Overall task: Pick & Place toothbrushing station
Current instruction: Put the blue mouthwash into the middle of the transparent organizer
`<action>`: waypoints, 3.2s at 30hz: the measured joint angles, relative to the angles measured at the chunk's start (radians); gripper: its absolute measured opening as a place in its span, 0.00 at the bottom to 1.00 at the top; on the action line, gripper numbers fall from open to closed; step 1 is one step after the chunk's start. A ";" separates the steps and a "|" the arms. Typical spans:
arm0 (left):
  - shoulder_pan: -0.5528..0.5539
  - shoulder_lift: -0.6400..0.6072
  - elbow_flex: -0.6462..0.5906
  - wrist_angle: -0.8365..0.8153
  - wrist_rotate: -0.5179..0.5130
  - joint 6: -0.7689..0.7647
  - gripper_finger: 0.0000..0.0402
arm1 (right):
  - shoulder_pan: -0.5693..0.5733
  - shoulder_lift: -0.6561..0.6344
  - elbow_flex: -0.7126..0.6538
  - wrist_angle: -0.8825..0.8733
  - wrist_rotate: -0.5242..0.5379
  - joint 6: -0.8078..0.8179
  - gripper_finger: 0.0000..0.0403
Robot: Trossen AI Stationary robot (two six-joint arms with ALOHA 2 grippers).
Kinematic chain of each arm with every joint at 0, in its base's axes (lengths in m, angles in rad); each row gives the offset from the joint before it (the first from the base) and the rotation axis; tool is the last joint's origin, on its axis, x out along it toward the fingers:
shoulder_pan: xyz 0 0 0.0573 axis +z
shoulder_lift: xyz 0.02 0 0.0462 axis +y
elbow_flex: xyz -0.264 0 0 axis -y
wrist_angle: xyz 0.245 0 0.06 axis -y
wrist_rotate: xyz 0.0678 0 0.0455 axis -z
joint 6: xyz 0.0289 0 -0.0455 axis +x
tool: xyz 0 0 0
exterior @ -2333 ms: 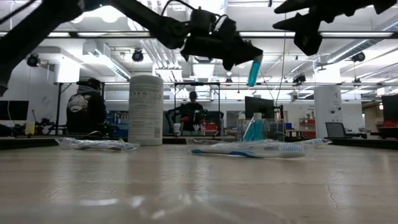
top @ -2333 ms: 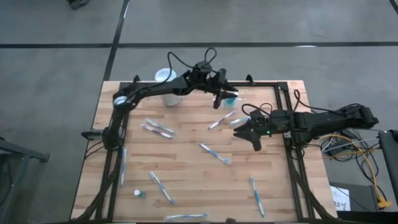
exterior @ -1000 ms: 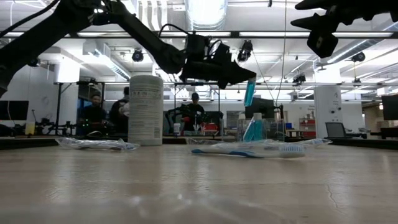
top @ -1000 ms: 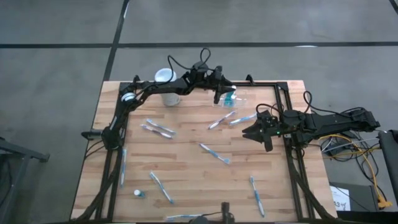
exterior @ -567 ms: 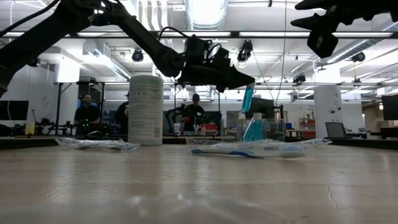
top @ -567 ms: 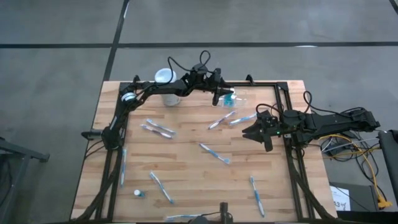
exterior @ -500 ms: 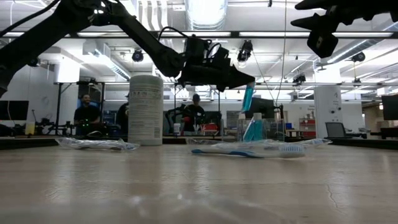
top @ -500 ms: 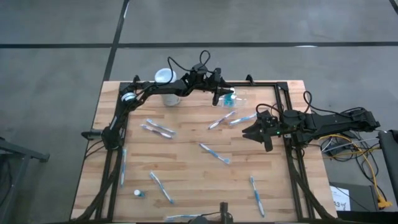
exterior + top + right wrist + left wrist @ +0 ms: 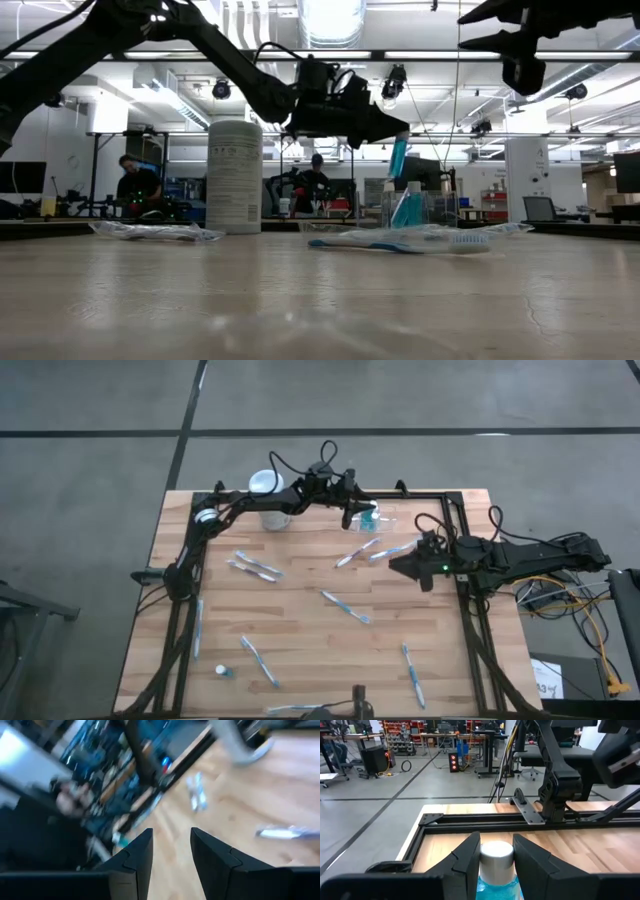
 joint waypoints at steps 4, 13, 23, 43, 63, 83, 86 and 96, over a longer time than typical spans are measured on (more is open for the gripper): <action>0.000 -0.011 0.000 -0.001 0.000 -0.004 0.27 | -0.001 0.002 0.023 0.003 0.133 0.020 0.32; 0.000 -0.081 0.001 -0.059 0.001 -0.037 0.27 | -0.002 0.006 0.036 0.006 0.177 0.042 0.32; -0.001 -0.106 0.000 -0.146 0.000 -0.026 0.27 | -0.045 0.007 0.036 -0.032 0.335 0.121 0.32; -0.003 -0.106 0.000 -0.140 0.002 -0.003 0.27 | -0.248 0.070 0.036 -0.395 0.463 0.424 0.32; -0.003 -0.106 0.000 -0.142 0.003 -0.002 0.27 | -0.519 0.194 0.035 -0.365 0.225 0.442 0.32; -0.003 -0.106 -0.001 -0.142 0.003 -0.002 0.27 | -0.879 0.540 0.036 0.043 -0.110 0.283 0.32; -0.003 -0.106 -0.001 -0.142 0.003 -0.002 0.27 | -0.915 0.588 0.036 0.061 -0.133 0.274 0.32; -0.003 -0.106 -0.001 -0.136 0.003 0.008 0.27 | -0.932 0.664 0.036 0.070 -0.203 0.247 0.32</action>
